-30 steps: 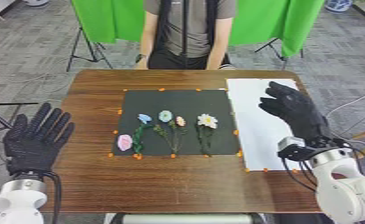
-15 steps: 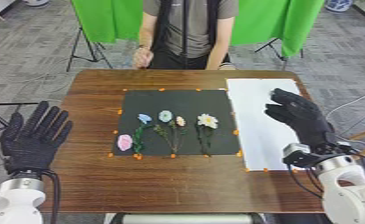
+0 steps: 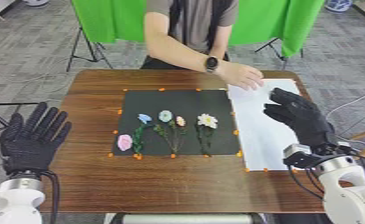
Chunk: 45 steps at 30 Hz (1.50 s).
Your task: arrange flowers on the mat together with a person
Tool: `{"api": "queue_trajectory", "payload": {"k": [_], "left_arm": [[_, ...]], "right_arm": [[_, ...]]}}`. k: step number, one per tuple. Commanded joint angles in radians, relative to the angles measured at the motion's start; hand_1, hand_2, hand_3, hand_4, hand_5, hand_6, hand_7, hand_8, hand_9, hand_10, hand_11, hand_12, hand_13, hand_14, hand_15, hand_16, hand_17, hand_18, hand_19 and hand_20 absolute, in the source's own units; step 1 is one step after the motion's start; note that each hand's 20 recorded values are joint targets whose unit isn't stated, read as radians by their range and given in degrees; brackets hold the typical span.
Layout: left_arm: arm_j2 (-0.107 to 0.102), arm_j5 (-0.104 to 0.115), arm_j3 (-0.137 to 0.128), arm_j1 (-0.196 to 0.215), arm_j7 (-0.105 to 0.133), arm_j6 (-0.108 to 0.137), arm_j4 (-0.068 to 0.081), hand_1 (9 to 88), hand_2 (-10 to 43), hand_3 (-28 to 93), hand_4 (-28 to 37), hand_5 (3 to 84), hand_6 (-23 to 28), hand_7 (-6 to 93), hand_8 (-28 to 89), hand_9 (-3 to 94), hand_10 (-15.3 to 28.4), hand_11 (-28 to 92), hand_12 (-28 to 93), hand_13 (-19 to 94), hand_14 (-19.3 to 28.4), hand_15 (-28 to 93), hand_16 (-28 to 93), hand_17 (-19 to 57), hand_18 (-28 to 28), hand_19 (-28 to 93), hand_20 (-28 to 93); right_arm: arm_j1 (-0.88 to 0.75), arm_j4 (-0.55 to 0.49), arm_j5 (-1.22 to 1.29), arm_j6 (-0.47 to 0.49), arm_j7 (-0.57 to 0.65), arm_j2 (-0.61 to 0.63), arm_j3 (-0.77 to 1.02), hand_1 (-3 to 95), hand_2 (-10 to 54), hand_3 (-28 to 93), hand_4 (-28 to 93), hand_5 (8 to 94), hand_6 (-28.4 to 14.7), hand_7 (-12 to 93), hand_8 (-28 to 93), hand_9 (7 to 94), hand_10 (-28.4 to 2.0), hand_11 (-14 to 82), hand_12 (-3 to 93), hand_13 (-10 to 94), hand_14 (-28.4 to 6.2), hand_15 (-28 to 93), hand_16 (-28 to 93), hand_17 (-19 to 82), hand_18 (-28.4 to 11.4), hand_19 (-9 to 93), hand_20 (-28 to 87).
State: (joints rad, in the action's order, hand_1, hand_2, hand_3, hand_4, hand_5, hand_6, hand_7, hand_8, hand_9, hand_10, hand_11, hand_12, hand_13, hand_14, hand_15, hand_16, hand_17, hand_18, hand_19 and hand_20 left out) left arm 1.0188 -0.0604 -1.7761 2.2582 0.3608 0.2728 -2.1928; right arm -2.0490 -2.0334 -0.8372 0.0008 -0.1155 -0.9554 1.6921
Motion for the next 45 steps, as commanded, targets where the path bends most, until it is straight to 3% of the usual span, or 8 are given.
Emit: {"api": "queue_trajectory", "payload": {"k": [1, 3, 5, 17, 25, 32, 42, 45], "left_arm": [[0.012, 0.009, -0.001, 0.036, -0.008, 0.013, -0.009, 23.7, 15.3, 74, -28.3, 44.3, 7.9, 10.7, -9, 38.3, 14.5, 18, 8, 28, 14.5, 28, -7, -6.2, 14.3, 34, 12], [0.013, 0.005, -0.002, 0.037, -0.011, -0.003, -0.004, 23.7, 15.4, 74, -28.3, 44.4, 8.0, 10.8, -9, 38.5, 14.5, 18, 8, 28, 14.5, 28, -7, -6.2, 14.2, 34, 12], [0.015, -0.018, -0.006, 0.045, -0.020, -0.026, -0.002, 24.0, 15.7, 73, -28.3, 44.5, 8.0, 10.8, -9, 38.4, 14.5, 18, 7, 28, 14.5, 28, -7, -6.2, 14.3, 34, 12], [0.015, -0.014, -0.013, 0.045, -0.010, -0.024, -0.006, 24.1, 15.9, 74, -28.3, 44.1, 7.8, 10.7, -9, 37.7, 14.0, 18, 8, 28, 14.7, 28, -7, -6.5, 14.3, 34, 12], [0.017, -0.013, 0.010, 0.038, -0.022, -0.024, 0.002, 24.1, 16.0, 74, -28.3, 44.1, 7.8, 10.7, -9, 37.9, 14.2, 18, 8, 28, 14.7, 29, -7, -6.6, 14.3, 34, 12], [0.009, -0.013, -0.005, 0.027, -0.026, -0.025, 0.002, 24.0, 16.1, 74, -28.3, 44.0, 7.8, 10.7, -9, 37.9, 14.2, 18, 8, 28, 14.7, 29, -7, -6.7, 14.3, 34, 12], [0.010, -0.008, 0.008, 0.025, -0.029, -0.024, 0.007, 23.9, 16.0, 74, -28.3, 44.1, 7.8, 10.7, -9, 37.9, 14.3, 18, 8, 28, 14.9, 29, -7, -6.7, 14.2, 34, 12], [0.006, -0.024, 0.002, 0.017, -0.033, -0.032, 0.009, 23.9, 16.0, 74, -28.3, 44.1, 7.8, 10.6, -9, 37.9, 14.3, 18, 8, 28, 14.9, 29, -7, -6.7, 14.2, 35, 12]], "right_arm": [[-0.016, -0.006, 0.004, 0.003, -0.015, -0.008, -0.002, 33.7, -2.9, 78, -24, 44.4, -0.6, 17, -12, 40.3, -12.1, 5.8, 17.9, 35, -12.4, 15, 29, 10, -16.6, 39, 14], [-0.017, -0.006, 0.001, 0.012, -0.013, -0.006, -0.001, 33.8, -2.9, 78, -24, 44.5, -0.6, 17, -12, 40.4, -12.2, 5.8, 17.8, 35, -12.3, 15, 29, 10, -16.6, 38, 14], [-0.010, -0.004, -0.001, 0.023, -0.009, -0.007, -0.002, 33.8, -2.7, 78, -24, 44.6, -0.6, 17, -11, 40.4, -12.2, 5.8, 17.7, 35, -12.3, 15, 29, 10, -16.5, 38, 14], [0.000, -0.006, 0.004, 0.023, -0.012, -0.005, -0.014, 33.5, -2.5, 78, -24, 44.6, -0.5, 17, -11, 40.5, -12.1, 5.6, 17.7, 35, -12.4, 14, 30, 10, -16.5, 38, 14], [-0.001, -0.005, 0.022, 0.027, -0.010, -0.006, -0.019, 30.7, -0.4, 78, -23, 44.8, -0.7, 16, -11, 40.7, -12.4, 5.3, 17.4, 35, -12.7, 14, 30, 10, -16.7, 38, 15], [-0.008, -0.006, 0.023, 0.019, -0.017, -0.003, -0.022, 29.8, 0.4, 78, -23, 44.9, -0.9, 15, -11, 40.8, -12.5, 5.0, 17.4, 35, -12.9, 14, 30, 10, -16.8, 38, 15], [-0.004, -0.012, 0.008, 0.038, 0.004, 0.001, -0.026, 29.1, 1.0, 77, -23, 44.9, -0.9, 15, -11, 40.9, -12.7, 4.8, 17.5, 35, -13.1, 14, 30, 10, -16.7, 38, 15], [-0.001, -0.013, 0.007, 0.022, -0.005, 0.006, -0.030, 28.4, 2.3, 77, -23, 44.9, -1.0, 15, -11, 40.8, -13.0, 4.7, 17.4, 34, -13.3, 13, 30, 10, -16.8, 37, 14]]}}
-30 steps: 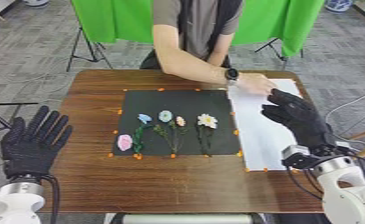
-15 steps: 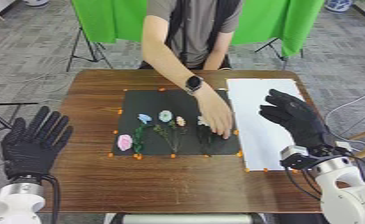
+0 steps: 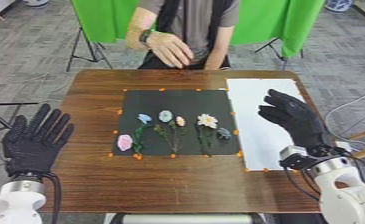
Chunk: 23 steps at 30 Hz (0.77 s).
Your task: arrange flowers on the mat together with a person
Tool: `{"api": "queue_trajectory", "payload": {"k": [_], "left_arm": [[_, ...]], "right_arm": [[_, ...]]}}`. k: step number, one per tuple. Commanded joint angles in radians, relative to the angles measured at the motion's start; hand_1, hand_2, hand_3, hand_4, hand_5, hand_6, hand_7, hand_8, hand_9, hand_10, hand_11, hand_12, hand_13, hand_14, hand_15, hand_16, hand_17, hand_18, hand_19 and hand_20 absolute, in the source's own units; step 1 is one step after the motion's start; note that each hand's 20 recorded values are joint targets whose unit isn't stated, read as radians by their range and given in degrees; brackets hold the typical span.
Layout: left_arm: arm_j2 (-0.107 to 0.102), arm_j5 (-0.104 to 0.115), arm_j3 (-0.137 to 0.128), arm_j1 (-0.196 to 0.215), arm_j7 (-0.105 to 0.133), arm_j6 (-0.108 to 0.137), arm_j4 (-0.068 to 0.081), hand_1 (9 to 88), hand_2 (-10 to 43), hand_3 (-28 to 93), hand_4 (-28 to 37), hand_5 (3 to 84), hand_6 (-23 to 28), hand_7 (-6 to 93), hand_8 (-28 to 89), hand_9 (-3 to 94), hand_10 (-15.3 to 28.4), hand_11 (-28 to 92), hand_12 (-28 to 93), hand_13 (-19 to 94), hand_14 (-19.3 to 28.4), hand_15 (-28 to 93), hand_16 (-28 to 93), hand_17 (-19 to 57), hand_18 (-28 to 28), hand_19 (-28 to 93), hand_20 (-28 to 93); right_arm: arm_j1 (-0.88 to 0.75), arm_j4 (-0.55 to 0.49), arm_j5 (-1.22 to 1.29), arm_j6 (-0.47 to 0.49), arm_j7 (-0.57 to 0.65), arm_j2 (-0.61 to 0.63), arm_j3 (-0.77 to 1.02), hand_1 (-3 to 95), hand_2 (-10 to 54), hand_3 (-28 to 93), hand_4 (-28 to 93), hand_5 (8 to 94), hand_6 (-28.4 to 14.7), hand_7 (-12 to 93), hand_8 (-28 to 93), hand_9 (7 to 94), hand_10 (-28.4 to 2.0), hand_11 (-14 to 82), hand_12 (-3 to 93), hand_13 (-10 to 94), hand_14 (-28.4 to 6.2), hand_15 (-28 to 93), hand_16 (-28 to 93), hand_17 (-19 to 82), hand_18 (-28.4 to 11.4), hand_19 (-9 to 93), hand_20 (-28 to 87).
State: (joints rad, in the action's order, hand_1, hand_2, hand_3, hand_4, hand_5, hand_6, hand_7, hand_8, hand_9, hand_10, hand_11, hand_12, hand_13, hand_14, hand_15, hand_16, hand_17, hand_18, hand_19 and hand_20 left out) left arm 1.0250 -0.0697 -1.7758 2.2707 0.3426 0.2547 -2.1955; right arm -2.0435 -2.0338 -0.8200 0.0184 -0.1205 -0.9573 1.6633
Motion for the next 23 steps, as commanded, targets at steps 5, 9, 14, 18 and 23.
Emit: {"api": "queue_trajectory", "payload": {"k": [5, 9, 14, 18, 23], "left_arm": [[-0.006, -0.016, 0.000, -0.007, -0.021, -0.021, 0.016, 23.9, 16.0, 74, -28.3, 44.1, 7.8, 10.6, -9, 37.8, 14.2, 18, 8, 28, 14.9, 29, -7, -6.7, 14.2, 34, 12], [-0.003, -0.019, -0.004, 0.003, -0.014, -0.034, 0.014, 23.8, 15.9, 74, -28.3, 44.1, 7.8, 10.6, -9, 37.7, 14.1, 18, 8, 28, 14.9, 29, -7, -6.6, 14.2, 34, 12], [-0.003, -0.022, -0.004, 0.005, -0.011, -0.038, 0.012, 23.7, 15.7, 74, -28.3, 43.8, 7.5, 10.5, -9, 37.7, 14.0, 17, 8, 28, 14.8, 29, -7, -6.7, 14.2, 34, 12], [-0.003, -0.027, -0.008, 0.001, -0.013, -0.045, 0.010, 23.7, 15.6, 74, -28.3, 43.8, 7.4, 10.4, -9, 37.6, 13.9, 17, 8, 28, 14.8, 29, -7, -6.7, 14.2, 34, 12], [-0.002, -0.029, -0.006, 0.008, -0.009, -0.042, 0.005, 23.7, 15.5, 74, -28.3, 43.7, 7.4, 10.3, -9, 37.6, 13.8, 17, 8, 28, 14.8, 29, -7, -6.7, 14.2, 34, 12]], "right_arm": [[-0.012, -0.013, 0.005, 0.015, 0.009, 0.010, -0.008, 26.5, 5.1, 77, -22, 45.0, -1.1, 14, -10, 40.8, -13.1, 4.6, 17.3, 34, -13.5, 13, 30, 10, -16.9, 37, 14], [-0.017, -0.015, -0.001, 0.037, 0.017, 0.009, -0.004, 25.4, 6.9, 77, -22, 45.1, -1.3, 14, -10, 40.8, -12.8, 4.5, 17.1, 34, -13.7, 13, 29, 9, -17.0, 37, 14], [-0.011, -0.015, 0.013, 0.029, 0.006, 0.007, -0.008, 24.9, 7.8, 77, -22, 45.2, -1.4, 14, -10, 41.0, -12.6, 4.5, 16.8, 34, -13.9, 12, 29, 9, -17.2, 37, 14], [-0.016, -0.021, 0.011, 0.034, 0.001, 0.008, -0.007, 24.8, 8.1, 77, -22, 45.3, -1.4, 13, -10, 41.0, -12.5, 4.5, 16.5, 34, -14.0, 12, 29, 9, -17.2, 38, 14], [-0.024, -0.027, 0.025, 0.026, 0.008, 0.004, -0.008, 24.6, 8.3, 77, -22, 45.3, -1.4, 13, -10, 40.9, -12.5, 4.6, 16.4, 34, -14.0, 12, 29, 9, -17.3, 38, 14]]}}
